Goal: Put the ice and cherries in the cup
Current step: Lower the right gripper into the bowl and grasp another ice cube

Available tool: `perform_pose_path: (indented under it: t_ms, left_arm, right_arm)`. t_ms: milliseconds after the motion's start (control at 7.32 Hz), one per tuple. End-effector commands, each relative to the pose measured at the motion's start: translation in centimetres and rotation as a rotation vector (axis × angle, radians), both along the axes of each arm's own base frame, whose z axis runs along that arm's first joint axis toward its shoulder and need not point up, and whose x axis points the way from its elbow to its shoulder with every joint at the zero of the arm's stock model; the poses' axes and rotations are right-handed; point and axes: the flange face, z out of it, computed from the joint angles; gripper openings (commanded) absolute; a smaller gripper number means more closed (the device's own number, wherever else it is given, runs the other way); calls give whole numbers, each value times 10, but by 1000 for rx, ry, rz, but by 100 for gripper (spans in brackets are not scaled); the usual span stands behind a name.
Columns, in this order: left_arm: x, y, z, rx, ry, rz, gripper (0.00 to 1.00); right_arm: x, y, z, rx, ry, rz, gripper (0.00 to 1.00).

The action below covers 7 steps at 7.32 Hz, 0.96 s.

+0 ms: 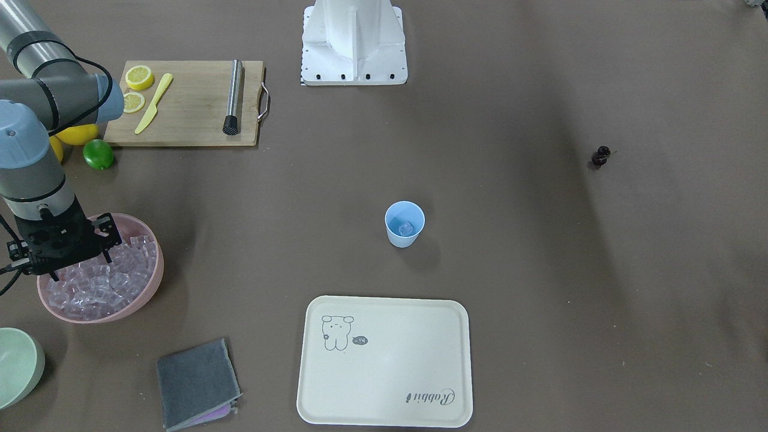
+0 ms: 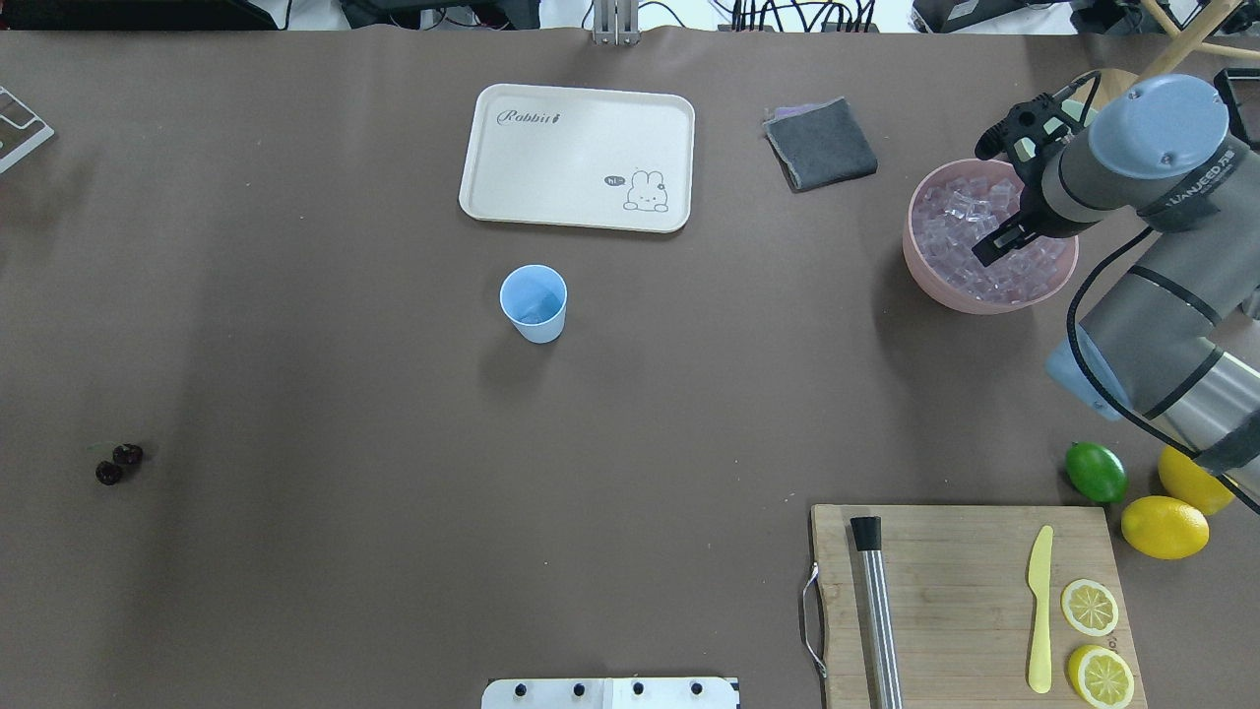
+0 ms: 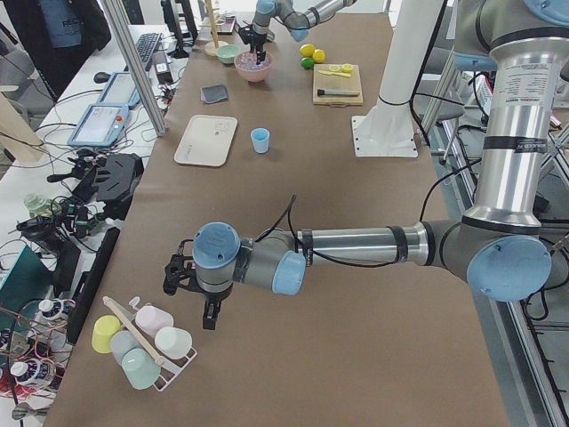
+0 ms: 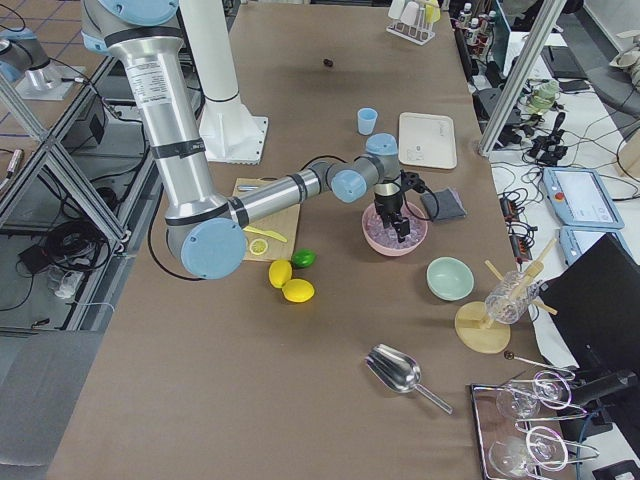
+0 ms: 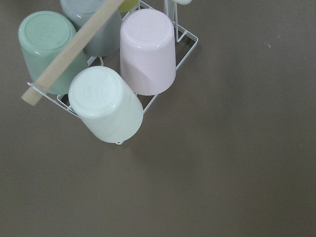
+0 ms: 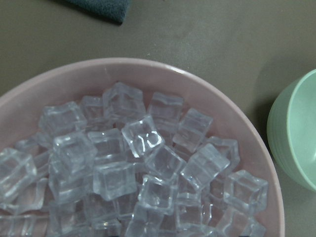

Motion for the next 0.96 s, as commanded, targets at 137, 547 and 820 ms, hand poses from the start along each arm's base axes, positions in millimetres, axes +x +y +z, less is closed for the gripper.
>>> perform_pose_path:
  t_ms: [137,547,820]
  left_arm:
    - [0,0,1,-1,-2,0,98]
    - [1,-1,0,-1,-1,2,98]
    - [0,0,1,-1,-1,1,98]
  right_arm:
    - [-18,6,0,-4,1,-26,73]
    - [-22,6,6,-11,9,-31,33]
    - [-20,6,2,-7,2,-29,23]
